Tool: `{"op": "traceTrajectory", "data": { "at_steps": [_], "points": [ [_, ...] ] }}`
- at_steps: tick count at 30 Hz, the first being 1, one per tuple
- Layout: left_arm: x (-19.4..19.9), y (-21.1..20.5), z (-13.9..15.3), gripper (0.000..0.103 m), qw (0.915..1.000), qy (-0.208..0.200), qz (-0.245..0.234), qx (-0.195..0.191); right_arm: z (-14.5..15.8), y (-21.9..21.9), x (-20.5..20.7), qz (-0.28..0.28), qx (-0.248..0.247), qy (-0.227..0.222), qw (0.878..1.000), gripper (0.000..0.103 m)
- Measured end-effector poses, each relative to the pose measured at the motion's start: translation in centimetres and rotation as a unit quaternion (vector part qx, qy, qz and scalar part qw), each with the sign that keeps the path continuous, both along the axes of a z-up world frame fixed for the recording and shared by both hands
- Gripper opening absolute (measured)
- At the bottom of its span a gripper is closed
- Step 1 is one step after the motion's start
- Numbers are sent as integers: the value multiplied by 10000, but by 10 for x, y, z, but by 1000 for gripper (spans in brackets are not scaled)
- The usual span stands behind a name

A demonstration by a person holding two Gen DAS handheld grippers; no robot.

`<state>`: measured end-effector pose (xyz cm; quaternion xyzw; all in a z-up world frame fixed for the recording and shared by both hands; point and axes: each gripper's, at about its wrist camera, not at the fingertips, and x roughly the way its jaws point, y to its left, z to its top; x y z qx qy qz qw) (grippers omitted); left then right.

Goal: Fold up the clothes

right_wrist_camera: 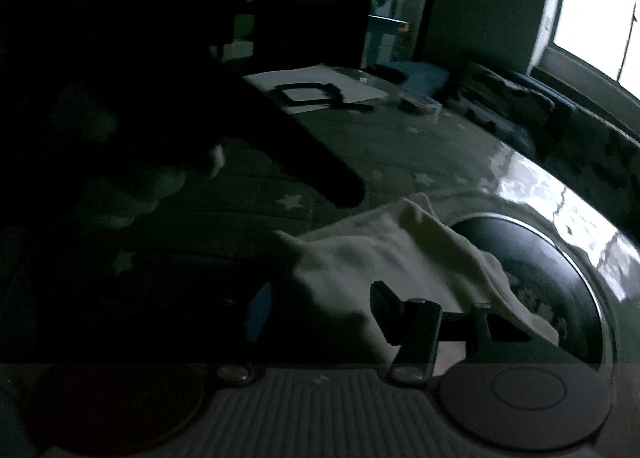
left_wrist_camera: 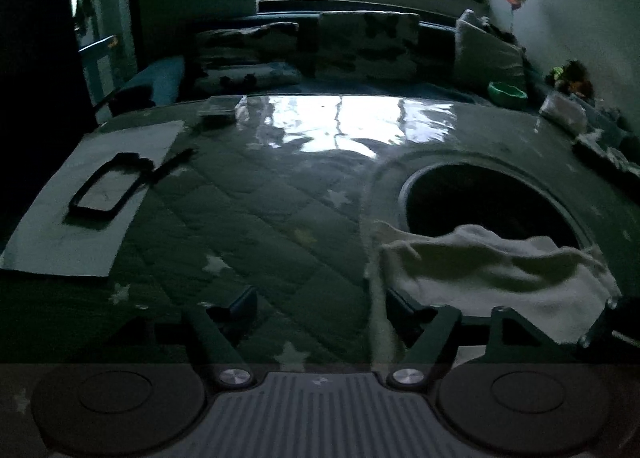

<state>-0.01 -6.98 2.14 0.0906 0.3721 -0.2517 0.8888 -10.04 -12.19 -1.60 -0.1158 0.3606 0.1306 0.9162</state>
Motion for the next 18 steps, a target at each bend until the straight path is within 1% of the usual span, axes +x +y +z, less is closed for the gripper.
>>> {"op": "traceTrajectory", "data": {
  "at_steps": [6, 9, 10, 15, 18],
  "points": [
    [7, 4, 1, 77, 9999, 101, 84, -91, -6, 25, 10, 296, -392, -120, 9987, 55],
    [7, 3, 1, 78, 9998, 139, 64, -125, -12, 35, 14, 374, -613, -140, 9973, 52],
    [6, 2, 1, 78, 9998, 148, 52, -134, -14, 37, 15, 376, -669, -133, 9970, 49],
    [7, 0, -1, 80, 9995, 243, 51, -197, -21, 39, 20, 235, -649, -58, 9976, 43],
    [8, -1, -2, 81, 9994, 280, 55, -211, -24, 40, 21, 187, -620, -21, 9979, 42]
  ]
}}
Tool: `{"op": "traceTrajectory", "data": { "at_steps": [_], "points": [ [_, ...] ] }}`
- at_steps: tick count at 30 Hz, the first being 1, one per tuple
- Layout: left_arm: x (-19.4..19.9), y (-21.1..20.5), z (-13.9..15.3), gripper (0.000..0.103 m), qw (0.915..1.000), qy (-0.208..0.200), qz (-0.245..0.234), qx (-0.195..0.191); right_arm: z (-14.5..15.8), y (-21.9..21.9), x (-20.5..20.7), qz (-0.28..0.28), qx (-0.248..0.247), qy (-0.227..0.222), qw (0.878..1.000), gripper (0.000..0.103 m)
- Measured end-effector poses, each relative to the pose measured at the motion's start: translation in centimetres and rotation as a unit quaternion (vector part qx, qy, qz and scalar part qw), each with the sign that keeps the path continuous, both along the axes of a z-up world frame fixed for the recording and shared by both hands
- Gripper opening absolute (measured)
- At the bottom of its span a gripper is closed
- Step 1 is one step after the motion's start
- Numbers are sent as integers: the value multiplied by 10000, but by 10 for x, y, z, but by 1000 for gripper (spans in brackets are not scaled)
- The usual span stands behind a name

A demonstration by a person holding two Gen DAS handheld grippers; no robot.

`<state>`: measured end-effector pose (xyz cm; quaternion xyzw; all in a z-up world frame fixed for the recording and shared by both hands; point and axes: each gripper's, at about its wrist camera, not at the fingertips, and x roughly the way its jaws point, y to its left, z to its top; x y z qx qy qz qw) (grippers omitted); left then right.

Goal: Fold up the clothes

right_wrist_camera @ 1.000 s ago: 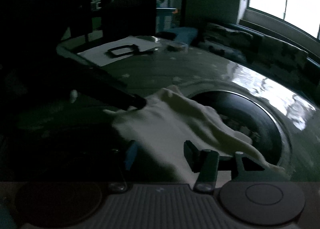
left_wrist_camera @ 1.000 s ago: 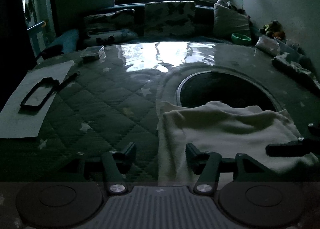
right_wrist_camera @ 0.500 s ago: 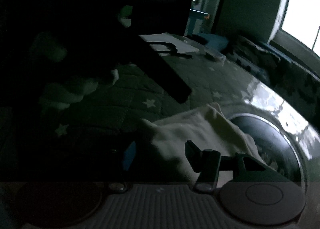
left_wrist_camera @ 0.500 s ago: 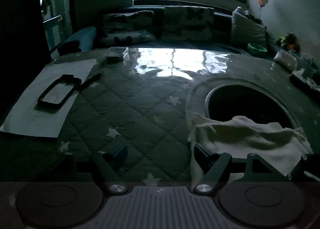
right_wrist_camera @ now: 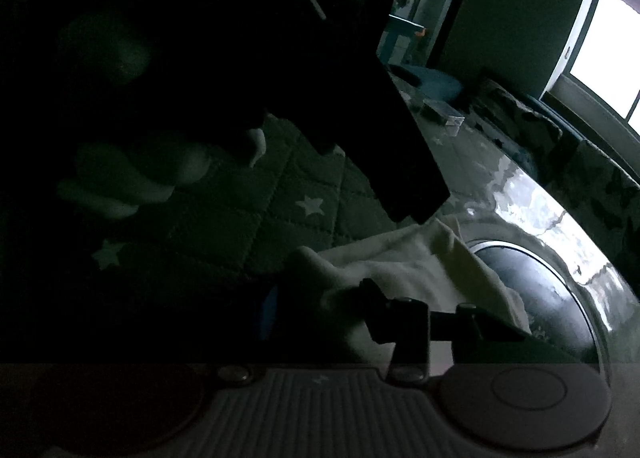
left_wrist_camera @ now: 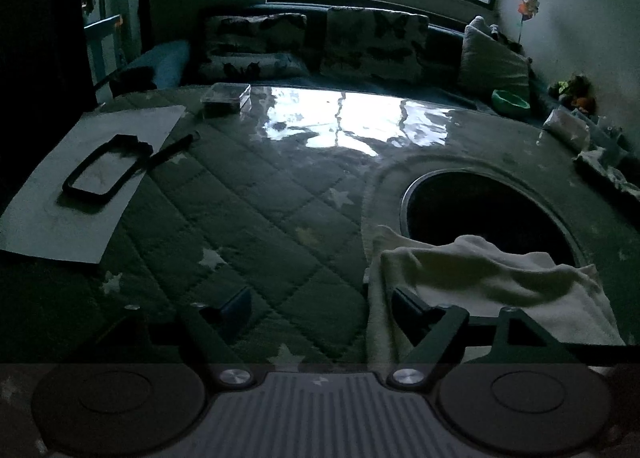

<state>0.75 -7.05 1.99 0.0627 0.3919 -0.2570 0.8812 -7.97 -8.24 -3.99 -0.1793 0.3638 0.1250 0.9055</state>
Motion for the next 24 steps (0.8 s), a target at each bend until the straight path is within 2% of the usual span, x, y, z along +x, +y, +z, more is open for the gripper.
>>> {"op": "traceTrajectory", "data": {
  "at_steps": [8, 12, 14, 15, 16, 18, 19, 20, 24],
  "points": [
    [-3, -3, 0, 82, 10000, 2, -42, -15, 2, -4, 3, -72, 71, -3, 9999, 39],
    [-5, -3, 1, 82, 10000, -84, -31, -1, 7, -10, 1, -150, 331, 2, 9993, 45],
    [-7, -3, 1, 83, 9999, -154, 4, 52, 11, -17, -2, -252, 521, -21, 9983, 51],
    [-8, -3, 0, 84, 9998, -187, 26, 86, 13, -20, -4, -307, 583, -47, 9978, 60],
    [-9, -4, 0, 85, 9997, -208, 47, 118, 14, -23, -5, -370, 647, -71, 9972, 65],
    [-10, -5, -1, 87, 9995, -246, 91, 147, 17, -32, -10, -549, 791, -104, 9953, 69],
    [-10, -5, -2, 87, 9995, -248, 107, 151, 18, -37, -12, -653, 867, -121, 9940, 79],
    [-10, -5, -2, 87, 9995, -248, 129, 153, 19, -43, -16, -802, 948, -145, 9922, 84],
    [-11, -7, -6, 87, 9996, -183, 173, 142, 21, -65, -26, -1324, 1214, -240, 9834, 93]
  ]
}}
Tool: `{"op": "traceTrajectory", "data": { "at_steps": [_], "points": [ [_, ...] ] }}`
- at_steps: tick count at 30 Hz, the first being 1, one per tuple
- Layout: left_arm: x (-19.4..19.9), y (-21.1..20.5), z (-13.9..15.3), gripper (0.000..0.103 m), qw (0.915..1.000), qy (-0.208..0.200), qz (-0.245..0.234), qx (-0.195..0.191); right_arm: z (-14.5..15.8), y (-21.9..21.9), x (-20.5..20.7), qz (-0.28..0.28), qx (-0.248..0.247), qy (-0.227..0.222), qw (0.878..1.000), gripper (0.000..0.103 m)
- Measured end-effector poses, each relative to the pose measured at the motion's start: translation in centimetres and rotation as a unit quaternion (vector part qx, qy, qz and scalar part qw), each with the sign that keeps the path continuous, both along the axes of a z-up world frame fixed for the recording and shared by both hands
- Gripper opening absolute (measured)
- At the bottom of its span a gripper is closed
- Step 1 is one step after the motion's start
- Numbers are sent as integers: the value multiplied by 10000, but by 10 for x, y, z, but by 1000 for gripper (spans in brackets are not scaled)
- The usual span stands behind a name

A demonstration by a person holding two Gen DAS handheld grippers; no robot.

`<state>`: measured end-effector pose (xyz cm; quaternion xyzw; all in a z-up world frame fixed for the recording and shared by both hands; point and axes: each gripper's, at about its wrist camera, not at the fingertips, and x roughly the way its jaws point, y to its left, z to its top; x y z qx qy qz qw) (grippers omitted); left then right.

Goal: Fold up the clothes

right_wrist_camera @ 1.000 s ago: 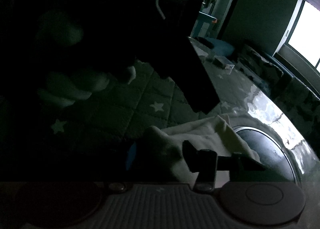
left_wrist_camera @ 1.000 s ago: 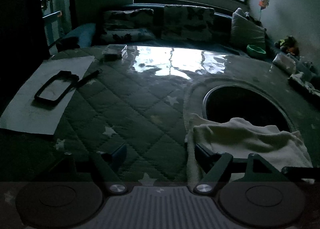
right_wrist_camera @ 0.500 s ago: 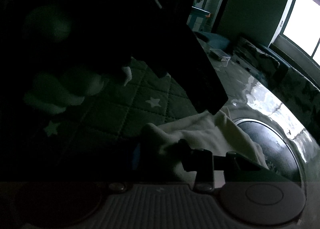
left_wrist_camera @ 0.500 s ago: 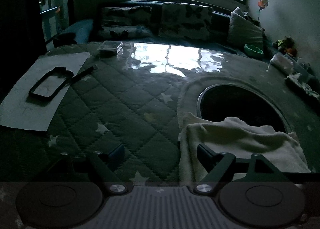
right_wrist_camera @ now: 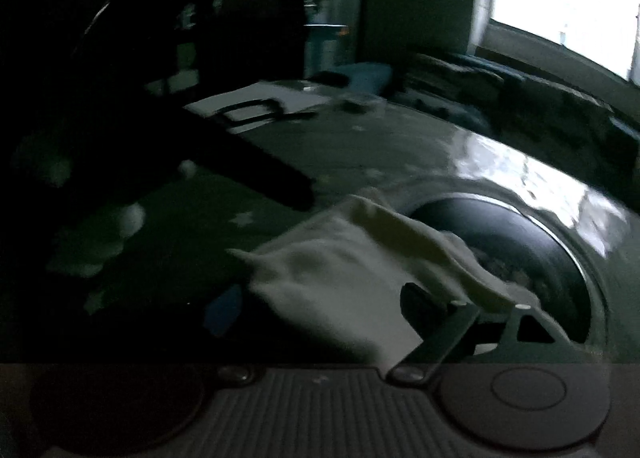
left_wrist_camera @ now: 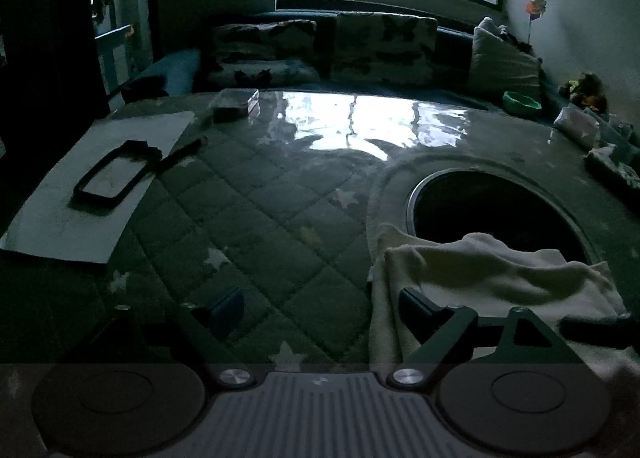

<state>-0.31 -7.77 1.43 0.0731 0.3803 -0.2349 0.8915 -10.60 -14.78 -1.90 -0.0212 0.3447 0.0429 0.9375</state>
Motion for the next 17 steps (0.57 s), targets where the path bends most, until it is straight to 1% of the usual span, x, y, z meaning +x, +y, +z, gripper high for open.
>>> {"op": "traceTrajectory", "data": {
  "at_steps": [1, 3, 5, 11, 13, 14, 15, 17],
  "points": [
    [-1, -1, -1, 87, 10000, 13, 4, 4, 0, -6, -2, -131, 74, -9, 9999, 97],
    [-2, -2, -2, 87, 10000, 42, 1, 17, -1, -19, -7, -458, 111, -64, 9989, 99],
    [-3, -4, -4, 87, 10000, 77, -8, 23, -3, -29, -8, -701, 141, -81, 9974, 103],
    [-6, -7, -7, 87, 9999, 124, 54, 1, -13, -56, -12, -1169, 485, 73, 9919, 103],
    [-6, -8, -8, 87, 9999, 132, 56, -15, -17, -58, -12, -1216, 558, 134, 9909, 103],
    [-7, -8, -8, 90, 9999, 138, 49, 5, -18, -59, -13, -1236, 590, 155, 9905, 103],
    [-7, -9, -9, 96, 9999, 143, 39, 29, -19, -59, -13, -1246, 601, 147, 9903, 103],
    [-8, -10, -9, 102, 9998, 175, 24, 29, -19, -58, -13, -1262, 601, 160, 9901, 103]
  ]
}}
